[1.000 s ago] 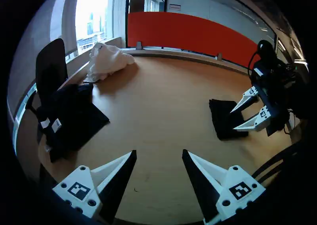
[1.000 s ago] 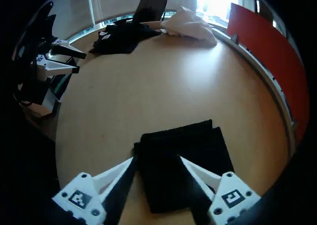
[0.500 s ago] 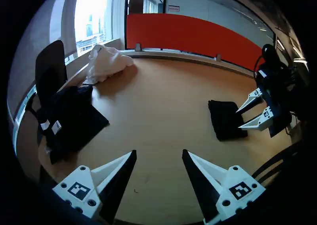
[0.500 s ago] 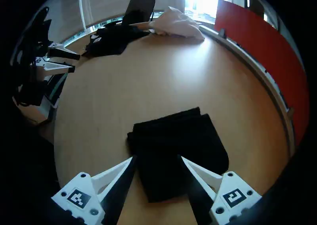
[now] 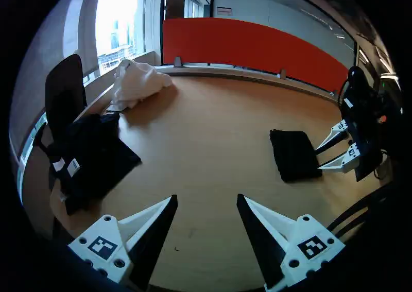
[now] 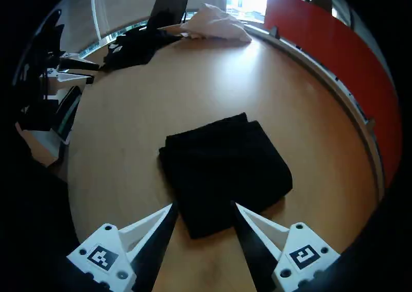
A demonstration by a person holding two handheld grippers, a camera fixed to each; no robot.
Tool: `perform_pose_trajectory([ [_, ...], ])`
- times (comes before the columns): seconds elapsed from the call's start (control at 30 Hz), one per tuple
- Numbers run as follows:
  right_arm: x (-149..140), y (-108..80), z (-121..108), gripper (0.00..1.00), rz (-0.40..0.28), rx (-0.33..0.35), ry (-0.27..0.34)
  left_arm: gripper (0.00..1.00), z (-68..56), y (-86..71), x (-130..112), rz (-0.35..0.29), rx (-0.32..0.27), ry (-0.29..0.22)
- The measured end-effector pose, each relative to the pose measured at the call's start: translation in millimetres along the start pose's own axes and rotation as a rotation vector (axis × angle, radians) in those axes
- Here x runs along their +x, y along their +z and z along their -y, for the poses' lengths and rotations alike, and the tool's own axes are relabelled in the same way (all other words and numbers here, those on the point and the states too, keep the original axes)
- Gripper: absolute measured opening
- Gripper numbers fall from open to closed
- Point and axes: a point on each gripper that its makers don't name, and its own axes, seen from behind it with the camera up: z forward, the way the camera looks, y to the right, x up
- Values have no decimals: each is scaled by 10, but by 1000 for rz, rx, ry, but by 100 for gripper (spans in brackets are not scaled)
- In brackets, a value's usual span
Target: Fold towel
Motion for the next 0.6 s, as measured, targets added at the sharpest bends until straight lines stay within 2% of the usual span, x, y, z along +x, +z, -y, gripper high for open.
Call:
perform_pose_trajectory([
  [0.6,-292,23,53,76,32,-23,49,85,-23,16,4,2,-3,9],
])
